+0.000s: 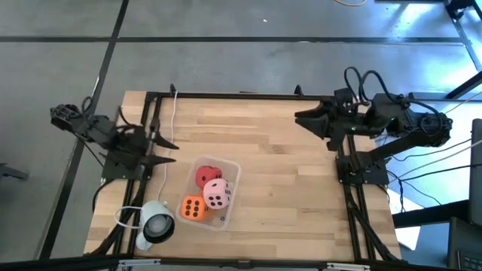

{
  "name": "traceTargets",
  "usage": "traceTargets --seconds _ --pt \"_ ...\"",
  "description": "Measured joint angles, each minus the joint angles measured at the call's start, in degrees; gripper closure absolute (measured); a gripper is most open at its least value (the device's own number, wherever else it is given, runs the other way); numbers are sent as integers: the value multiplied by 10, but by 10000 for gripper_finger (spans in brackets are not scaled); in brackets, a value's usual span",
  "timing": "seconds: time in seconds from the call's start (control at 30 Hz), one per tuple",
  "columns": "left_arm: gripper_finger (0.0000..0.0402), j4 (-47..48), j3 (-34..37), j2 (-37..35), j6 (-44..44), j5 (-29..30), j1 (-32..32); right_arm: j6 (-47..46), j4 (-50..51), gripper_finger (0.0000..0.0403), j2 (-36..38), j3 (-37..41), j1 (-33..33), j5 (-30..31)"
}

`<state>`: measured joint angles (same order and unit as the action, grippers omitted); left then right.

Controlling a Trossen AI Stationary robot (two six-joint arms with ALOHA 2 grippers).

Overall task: Pick & Place Dice
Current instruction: Return to Home Position

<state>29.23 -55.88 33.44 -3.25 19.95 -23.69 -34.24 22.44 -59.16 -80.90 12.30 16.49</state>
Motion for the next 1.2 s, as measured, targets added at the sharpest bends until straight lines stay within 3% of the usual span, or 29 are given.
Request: traceTargets --seconds 0.3,0.47,0.57,0.77,1.2 --pt "244 -47 102 -115 -67 -28 24 -4 114 254 0 0 -38 6" --pt "251 -54 175 -186 -105 27 25 9 119 254 0 0 -55 6" --pt "255 -85 219 -234 -111 30 25 11 119 254 0 0 -60 6" --pt "261 -59 284 -328 -102 60 25 -11 111 254 0 0 -66 6" --pt "268 -104 399 -334 -129 111 34 -43 96 254 -5 0 -66 9"
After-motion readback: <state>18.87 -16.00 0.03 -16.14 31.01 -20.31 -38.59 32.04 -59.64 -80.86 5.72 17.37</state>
